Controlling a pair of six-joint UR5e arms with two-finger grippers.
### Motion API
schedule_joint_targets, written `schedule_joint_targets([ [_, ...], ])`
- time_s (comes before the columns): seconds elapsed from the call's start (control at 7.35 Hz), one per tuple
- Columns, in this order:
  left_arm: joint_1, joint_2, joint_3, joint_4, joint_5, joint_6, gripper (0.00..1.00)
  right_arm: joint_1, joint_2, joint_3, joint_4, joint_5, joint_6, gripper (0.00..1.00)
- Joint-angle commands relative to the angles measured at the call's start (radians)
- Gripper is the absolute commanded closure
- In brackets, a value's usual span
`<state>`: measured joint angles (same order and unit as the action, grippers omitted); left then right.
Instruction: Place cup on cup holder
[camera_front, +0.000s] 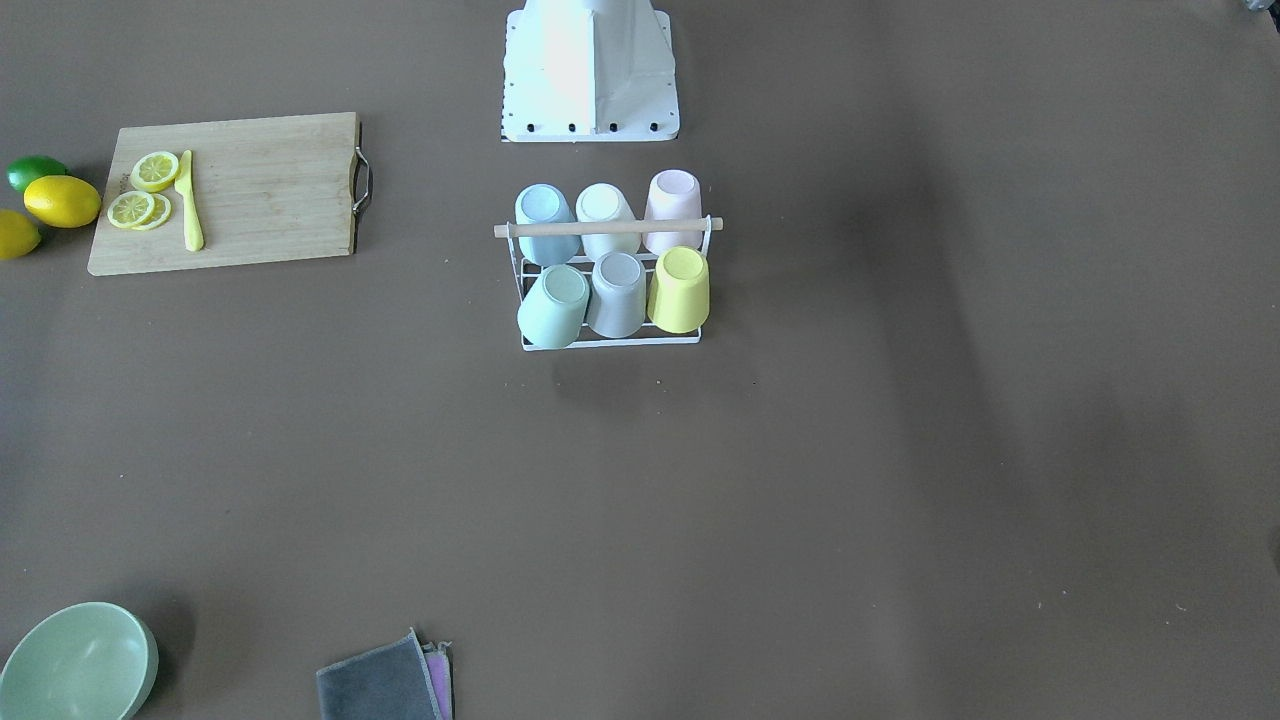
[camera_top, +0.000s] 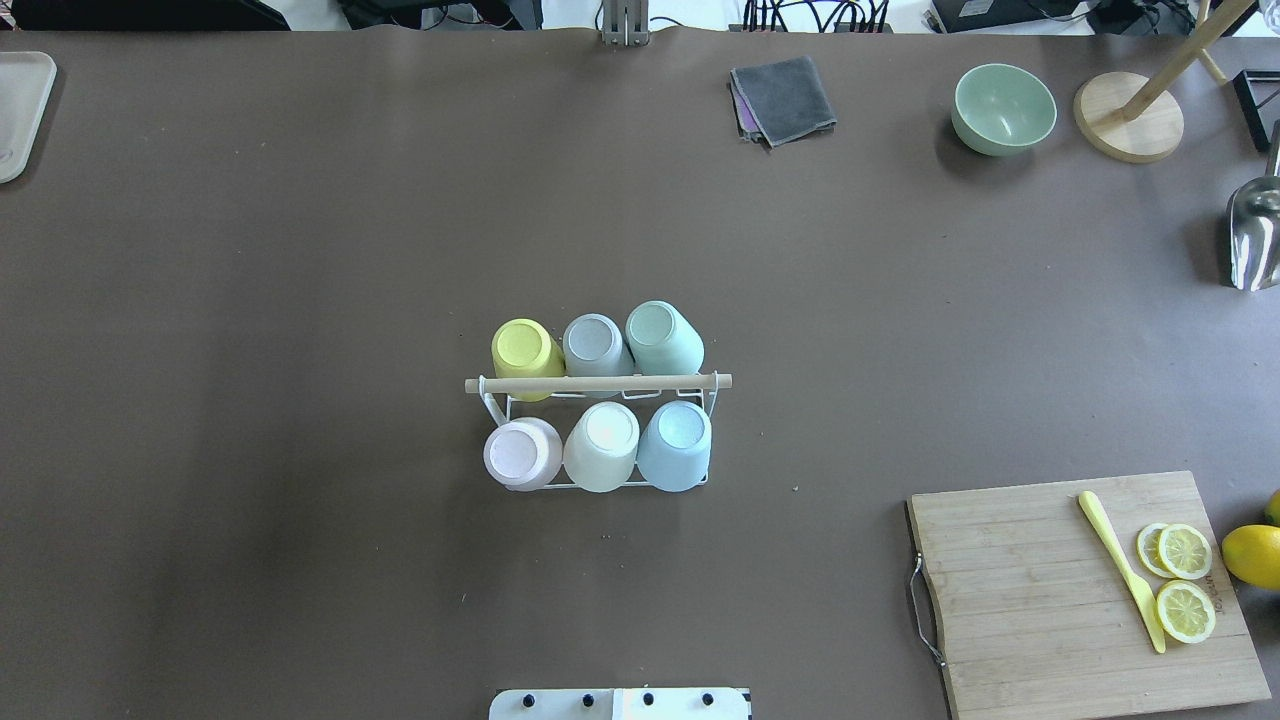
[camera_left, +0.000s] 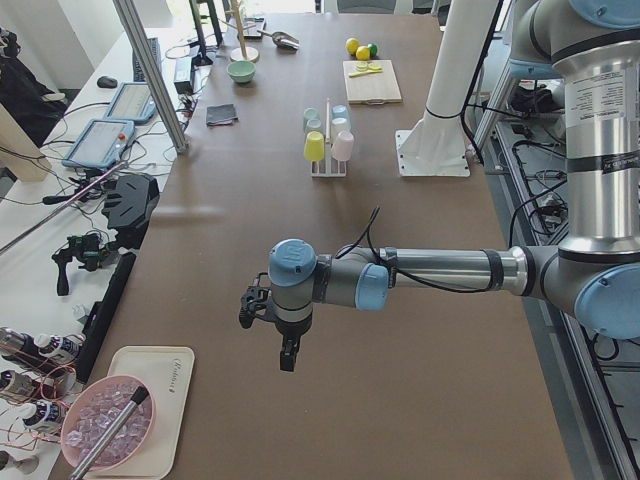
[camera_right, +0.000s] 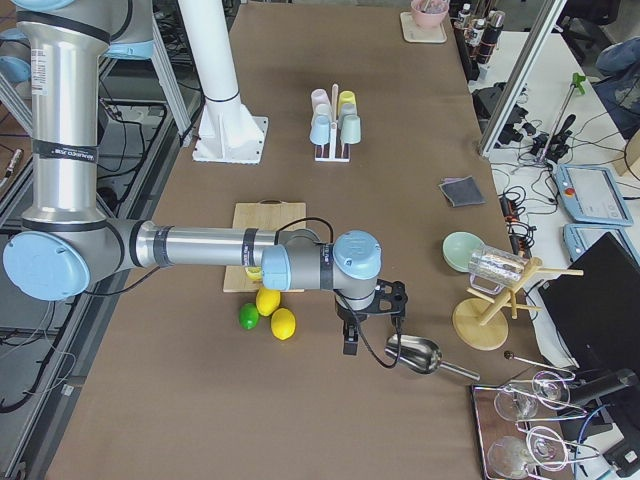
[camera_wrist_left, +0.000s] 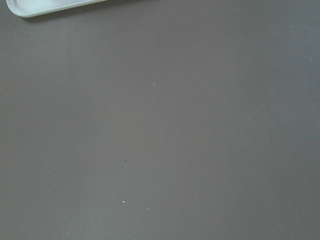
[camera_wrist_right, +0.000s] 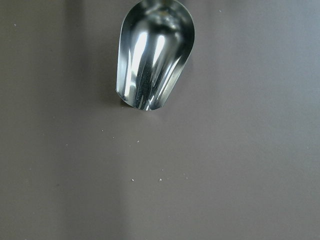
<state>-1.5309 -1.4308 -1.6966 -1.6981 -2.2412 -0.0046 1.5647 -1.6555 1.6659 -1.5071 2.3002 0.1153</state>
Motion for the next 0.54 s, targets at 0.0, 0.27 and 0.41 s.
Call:
schedule_joint_targets([
  [0.0,0.0,0.0,0.002,0.0,0.0,0.0,0.01,0.0,-0.001,-0.002,-0.001,0.001,0.0,0.0],
  [0.27,0.0,0.0,0.003,0.0,0.0,0.0,0.01,0.0,-0.006,-0.002,0.001,0.001,0.0,0.0],
  [0.41,0.0,0.0,-0.001,0.0,0.0,0.0,0.01,0.0,-0.006,-0.002,0.001,0.001,0.0,0.0],
])
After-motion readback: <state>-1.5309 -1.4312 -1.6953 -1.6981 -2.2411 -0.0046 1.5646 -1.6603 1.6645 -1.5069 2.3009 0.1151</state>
